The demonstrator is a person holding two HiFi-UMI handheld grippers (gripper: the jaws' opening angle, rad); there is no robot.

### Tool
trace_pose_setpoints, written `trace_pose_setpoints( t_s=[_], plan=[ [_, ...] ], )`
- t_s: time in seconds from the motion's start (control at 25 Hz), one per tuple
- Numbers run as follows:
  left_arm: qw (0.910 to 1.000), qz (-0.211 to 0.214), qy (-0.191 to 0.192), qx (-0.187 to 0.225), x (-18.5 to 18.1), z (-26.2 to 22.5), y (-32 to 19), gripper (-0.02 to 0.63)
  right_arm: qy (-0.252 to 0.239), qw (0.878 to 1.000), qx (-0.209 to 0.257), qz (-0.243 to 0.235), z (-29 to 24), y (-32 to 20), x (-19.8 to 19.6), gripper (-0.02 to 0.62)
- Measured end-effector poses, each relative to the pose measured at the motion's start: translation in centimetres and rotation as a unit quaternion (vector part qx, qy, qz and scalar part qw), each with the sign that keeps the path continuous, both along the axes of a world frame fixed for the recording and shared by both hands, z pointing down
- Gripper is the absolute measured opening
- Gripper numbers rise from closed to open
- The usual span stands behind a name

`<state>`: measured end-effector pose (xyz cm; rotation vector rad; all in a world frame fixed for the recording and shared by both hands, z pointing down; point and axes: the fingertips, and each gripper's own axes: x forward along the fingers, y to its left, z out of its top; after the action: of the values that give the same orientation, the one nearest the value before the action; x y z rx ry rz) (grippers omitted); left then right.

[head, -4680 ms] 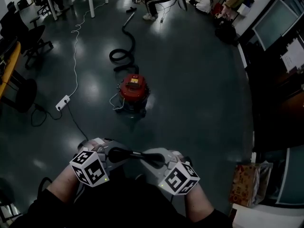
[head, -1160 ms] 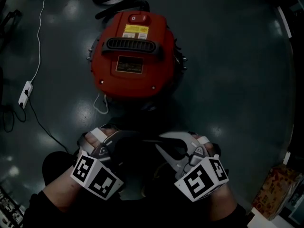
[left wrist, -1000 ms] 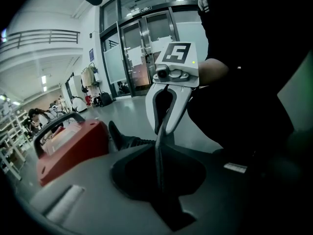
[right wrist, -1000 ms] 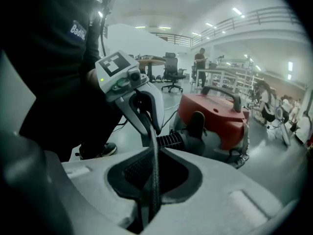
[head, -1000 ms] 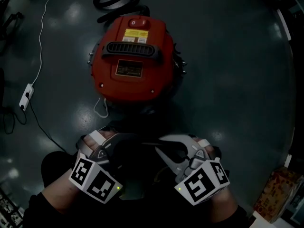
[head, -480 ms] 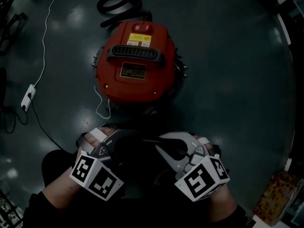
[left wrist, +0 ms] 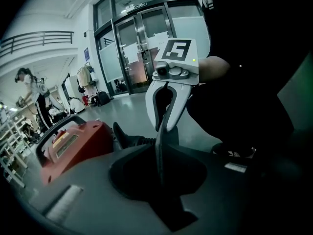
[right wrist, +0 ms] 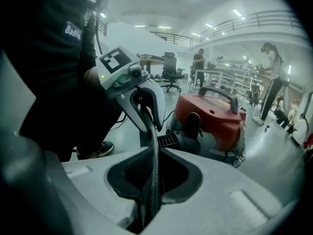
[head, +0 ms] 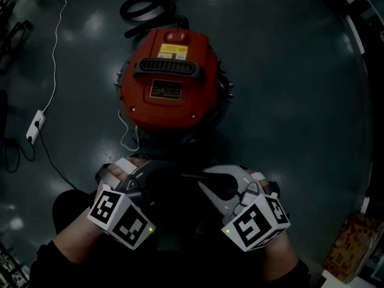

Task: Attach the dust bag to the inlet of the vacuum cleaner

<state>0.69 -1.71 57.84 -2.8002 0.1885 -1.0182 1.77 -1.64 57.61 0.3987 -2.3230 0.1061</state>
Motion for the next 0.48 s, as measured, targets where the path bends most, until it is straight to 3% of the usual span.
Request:
trace_pose_setpoints(
  t_s=[0.24,0.48],
  plan=[
    [0.9994,-0.013,0.016,-0.029,0.07,0.44,0.13,0.05,0.046,0.998,0.031,-0.037,0.15,-0.47,-0.38,0.05],
    [0.9997,-0.016,0.011,-0.013,-0.59,-0.08,-0.04,0.055,0.023,0.999,0.023,-0.023,-0.12,-0.72,-0.77,0.055]
  ],
)
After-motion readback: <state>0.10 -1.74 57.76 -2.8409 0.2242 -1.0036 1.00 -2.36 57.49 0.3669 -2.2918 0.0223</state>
